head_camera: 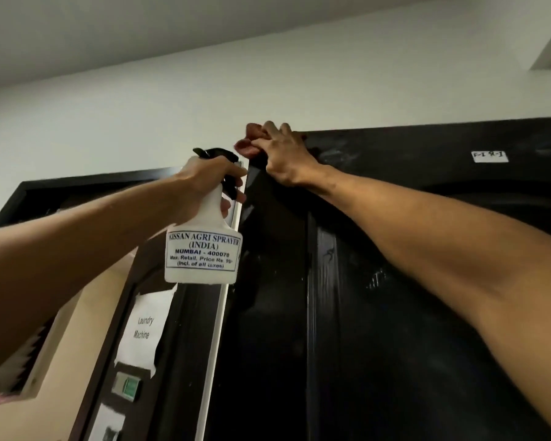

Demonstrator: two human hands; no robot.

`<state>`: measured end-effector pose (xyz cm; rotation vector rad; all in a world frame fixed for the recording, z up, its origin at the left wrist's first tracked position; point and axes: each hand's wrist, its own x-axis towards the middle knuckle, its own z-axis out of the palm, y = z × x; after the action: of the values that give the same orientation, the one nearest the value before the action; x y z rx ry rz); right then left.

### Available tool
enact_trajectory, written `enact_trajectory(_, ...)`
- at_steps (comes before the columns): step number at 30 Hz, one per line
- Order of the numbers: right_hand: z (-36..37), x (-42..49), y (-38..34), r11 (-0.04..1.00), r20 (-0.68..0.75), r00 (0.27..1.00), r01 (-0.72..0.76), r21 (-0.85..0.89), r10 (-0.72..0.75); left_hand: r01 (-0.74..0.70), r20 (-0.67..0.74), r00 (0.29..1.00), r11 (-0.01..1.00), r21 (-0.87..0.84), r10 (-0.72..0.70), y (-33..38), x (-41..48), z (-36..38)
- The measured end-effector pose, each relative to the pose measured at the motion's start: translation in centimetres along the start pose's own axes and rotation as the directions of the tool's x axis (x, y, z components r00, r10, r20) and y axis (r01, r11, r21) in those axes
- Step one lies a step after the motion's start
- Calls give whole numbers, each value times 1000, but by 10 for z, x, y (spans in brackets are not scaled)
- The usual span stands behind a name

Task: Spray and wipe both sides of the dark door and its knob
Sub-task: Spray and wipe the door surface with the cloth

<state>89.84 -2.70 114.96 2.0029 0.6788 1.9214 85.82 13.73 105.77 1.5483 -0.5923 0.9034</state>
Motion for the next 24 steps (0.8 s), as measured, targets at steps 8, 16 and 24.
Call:
enact_trajectory(8, 26, -111, -38, 902, 105, 896, 424, 80, -430, 104, 43, 993, 993, 53, -106, -32, -56, 4)
enact_trajectory(16, -15, -119, 46, 961, -130, 954, -275, -12, 271, 97, 110, 989, 993, 67, -104, -8, -68, 34)
enact_trajectory(24, -47, -166, 128, 918, -210, 896, -396, 20, 391, 108, 185, 976, 993, 45, -114, 22, -53, 111)
